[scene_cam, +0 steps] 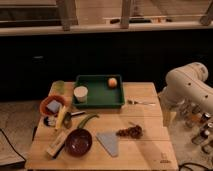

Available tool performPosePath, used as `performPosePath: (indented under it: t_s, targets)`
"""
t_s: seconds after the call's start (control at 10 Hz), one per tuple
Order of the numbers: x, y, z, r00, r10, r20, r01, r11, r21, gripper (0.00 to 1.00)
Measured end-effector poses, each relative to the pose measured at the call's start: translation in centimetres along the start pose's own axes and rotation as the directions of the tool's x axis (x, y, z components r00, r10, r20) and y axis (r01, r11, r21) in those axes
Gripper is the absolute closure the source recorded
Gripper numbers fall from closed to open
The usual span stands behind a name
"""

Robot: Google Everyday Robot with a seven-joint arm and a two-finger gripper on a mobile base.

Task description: Place grapes in purple bowl

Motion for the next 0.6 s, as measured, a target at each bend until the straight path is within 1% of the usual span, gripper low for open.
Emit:
performPosePath:
  t_s: [0.4,0.6]
  targets:
    - [-0.01,-0.01,0.00,1.000,0.000,0.000,0.000,1.000,0.000,0.12]
    - [-0.03,0.45,0.26,1.000,-0.007,-0.006,0.007,1.000,-0.005,0.19]
